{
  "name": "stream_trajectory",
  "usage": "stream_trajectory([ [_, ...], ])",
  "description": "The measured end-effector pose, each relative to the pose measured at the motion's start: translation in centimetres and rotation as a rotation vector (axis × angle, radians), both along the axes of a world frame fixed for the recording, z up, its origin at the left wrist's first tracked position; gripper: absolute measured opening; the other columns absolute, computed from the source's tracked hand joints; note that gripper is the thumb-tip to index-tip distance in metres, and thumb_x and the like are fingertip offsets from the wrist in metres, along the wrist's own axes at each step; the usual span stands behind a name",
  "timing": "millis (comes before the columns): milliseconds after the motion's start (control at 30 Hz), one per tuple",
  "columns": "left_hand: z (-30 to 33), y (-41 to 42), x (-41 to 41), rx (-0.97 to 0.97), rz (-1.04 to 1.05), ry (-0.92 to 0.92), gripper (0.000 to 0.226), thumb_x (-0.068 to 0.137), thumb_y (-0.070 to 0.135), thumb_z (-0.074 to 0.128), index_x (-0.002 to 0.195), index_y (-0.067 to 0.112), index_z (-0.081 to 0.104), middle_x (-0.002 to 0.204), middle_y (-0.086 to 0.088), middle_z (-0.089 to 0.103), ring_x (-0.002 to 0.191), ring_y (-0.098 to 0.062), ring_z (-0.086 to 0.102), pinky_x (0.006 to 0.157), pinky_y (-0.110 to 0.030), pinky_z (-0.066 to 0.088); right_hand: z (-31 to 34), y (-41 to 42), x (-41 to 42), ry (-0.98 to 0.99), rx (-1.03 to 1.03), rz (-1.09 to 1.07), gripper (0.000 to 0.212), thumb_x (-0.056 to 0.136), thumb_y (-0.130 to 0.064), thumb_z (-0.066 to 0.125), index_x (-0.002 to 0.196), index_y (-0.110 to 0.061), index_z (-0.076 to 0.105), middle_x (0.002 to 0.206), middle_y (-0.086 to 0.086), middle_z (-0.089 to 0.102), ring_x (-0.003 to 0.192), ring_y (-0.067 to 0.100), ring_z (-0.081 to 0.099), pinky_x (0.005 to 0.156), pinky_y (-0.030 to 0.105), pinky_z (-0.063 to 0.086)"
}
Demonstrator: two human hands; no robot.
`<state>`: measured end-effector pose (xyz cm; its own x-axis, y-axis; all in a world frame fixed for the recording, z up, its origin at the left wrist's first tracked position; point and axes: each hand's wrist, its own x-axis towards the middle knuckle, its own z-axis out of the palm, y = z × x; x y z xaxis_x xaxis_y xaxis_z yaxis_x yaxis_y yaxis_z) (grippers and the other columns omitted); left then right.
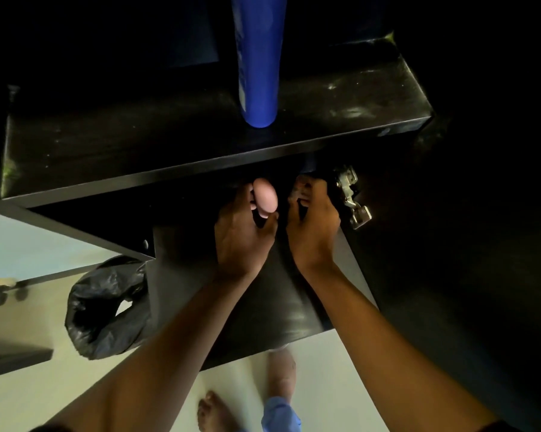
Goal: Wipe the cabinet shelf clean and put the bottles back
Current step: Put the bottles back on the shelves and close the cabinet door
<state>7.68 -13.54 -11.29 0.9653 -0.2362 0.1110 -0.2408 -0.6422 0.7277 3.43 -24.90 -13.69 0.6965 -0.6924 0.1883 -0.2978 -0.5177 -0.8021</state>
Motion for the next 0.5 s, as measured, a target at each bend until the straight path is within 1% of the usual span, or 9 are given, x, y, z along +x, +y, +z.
stream_trajectory([
  [100,0.0,1.9,-0.1,-0.001,0.054,0.001,0.059,0.082,0.03,0.083,0.136,0.02,0.06,0.12,-0.002,0.075,0.111,-0.022,0.072,0.092,-0.046,0.059,-0.1,2.0,1.1,-0.001,-0.026,0.065,0.032,0.1,-0.016,0.063,0.131,-0.021,0.06,0.117,-0.001,0.072,0.106,0.017,0.071,0.088,0.042,0.06],
  [167,0.0,3.0,-0.2,-0.019,0.088,0.018,0.056,0.085,0.03,0.082,0.135,0.023,0.06,0.122,0.001,0.074,0.114,-0.017,0.071,0.096,-0.045,0.058,-0.2,3.1,1.7,-0.013,-0.009,0.122,0.034,0.099,-0.015,0.064,0.133,-0.021,0.061,0.121,0.0,0.072,0.109,0.017,0.071,0.09,0.041,0.06],
  [267,0.2,4.6,-0.2,-0.067,0.121,0.019,0.053,0.085,0.028,0.082,0.133,0.024,0.06,0.118,0.004,0.075,0.104,-0.01,0.073,0.091,-0.041,0.061,-0.1,4.3,2.1,-0.021,0.003,0.201,0.033,0.1,-0.018,0.064,0.133,-0.022,0.06,0.125,0.001,0.072,0.114,0.019,0.07,0.094,0.043,0.059],
  [367,0.2,6.1,-0.3,-0.101,0.123,0.025,0.058,0.084,0.024,0.085,0.136,0.02,0.058,0.118,0.001,0.074,0.1,-0.011,0.074,0.086,-0.04,0.064,-0.1,4.9,2.2,-0.022,-0.076,0.201,0.03,0.1,-0.018,0.065,0.129,-0.014,0.066,0.116,0.006,0.076,0.105,0.024,0.073,0.087,0.04,0.061],
  [433,0.3,6.9,-0.6,-0.102,0.118,0.026,0.058,0.084,0.023,0.085,0.135,0.019,0.058,0.118,0.001,0.073,0.101,-0.011,0.073,0.085,-0.039,0.064,-0.2,5.2,2.0,-0.017,-0.099,0.202,0.029,0.1,-0.019,0.066,0.128,-0.012,0.067,0.113,0.007,0.077,0.102,0.026,0.075,0.083,0.038,0.062],
  [500,0.7,7.5,-1.0,-0.11,0.11,0.048,0.055,0.085,0.023,0.085,0.133,0.02,0.059,0.116,0.006,0.07,0.1,-0.008,0.072,0.086,-0.032,0.063,-0.5,5.4,1.8,-0.015,-0.109,0.213,0.031,0.1,-0.021,0.065,0.13,-0.011,0.066,0.113,0.008,0.076,0.102,0.026,0.075,0.081,0.04,0.063],
])
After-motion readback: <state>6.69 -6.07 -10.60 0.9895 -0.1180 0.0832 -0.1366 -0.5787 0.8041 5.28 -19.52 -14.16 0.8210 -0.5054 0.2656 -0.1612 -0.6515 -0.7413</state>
